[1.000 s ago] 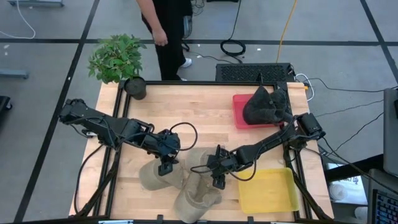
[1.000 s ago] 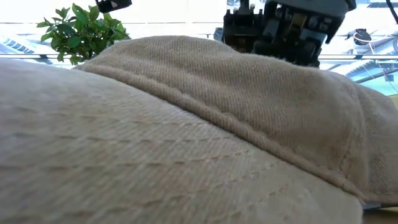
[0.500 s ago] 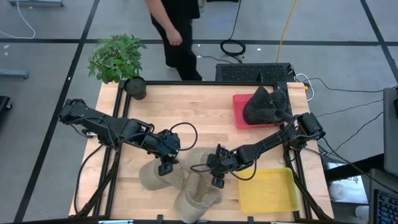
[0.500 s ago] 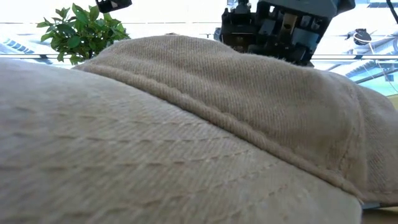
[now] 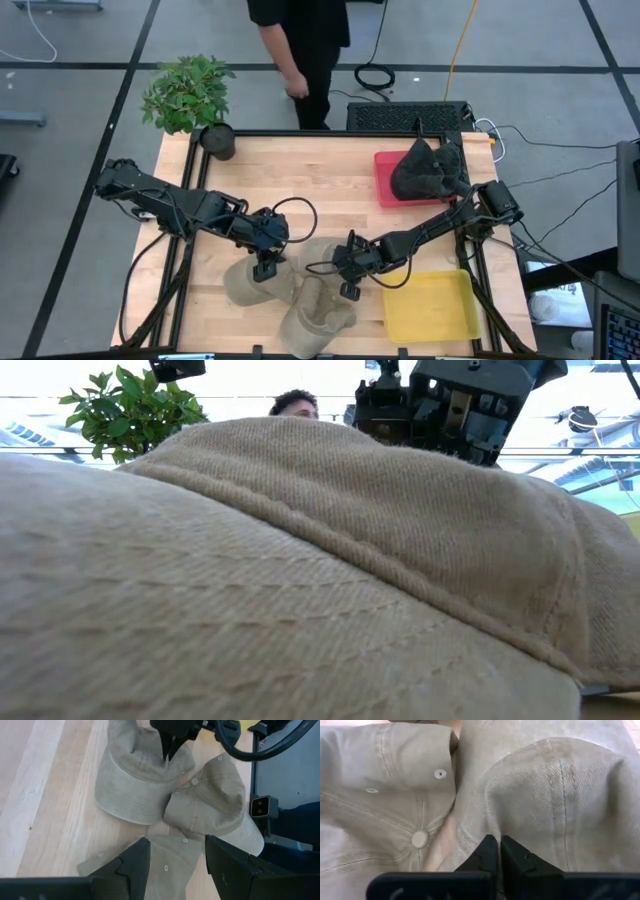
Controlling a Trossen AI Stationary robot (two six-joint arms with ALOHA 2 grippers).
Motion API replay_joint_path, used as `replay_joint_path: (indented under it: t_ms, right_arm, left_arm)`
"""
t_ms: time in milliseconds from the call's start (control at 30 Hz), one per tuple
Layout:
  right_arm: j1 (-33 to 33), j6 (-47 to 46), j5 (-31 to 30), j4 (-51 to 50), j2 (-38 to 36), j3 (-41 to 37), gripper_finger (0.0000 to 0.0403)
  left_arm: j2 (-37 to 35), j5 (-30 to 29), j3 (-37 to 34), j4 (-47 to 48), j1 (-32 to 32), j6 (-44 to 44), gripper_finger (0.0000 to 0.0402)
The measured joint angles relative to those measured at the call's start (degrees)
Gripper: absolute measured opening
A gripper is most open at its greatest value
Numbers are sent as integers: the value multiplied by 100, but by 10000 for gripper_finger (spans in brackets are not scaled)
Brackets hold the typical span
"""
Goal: Pick & Place hat
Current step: Put the top brown cap into the yellow bin
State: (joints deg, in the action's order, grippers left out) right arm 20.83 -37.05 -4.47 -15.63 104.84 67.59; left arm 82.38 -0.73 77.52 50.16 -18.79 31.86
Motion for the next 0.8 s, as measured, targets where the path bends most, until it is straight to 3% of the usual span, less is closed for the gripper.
replay_joint_path:
  t_ms: [367,800]
  right_arm:
    - [58,-162,-860,-615,-332,-3,1]
    - [-271,110,-1796,-375,-1997,2,0]
  left_arm:
    - [-1,-90,0,-21,0,-2,188]
    - [-1,-237,0,-49,-2,45,188]
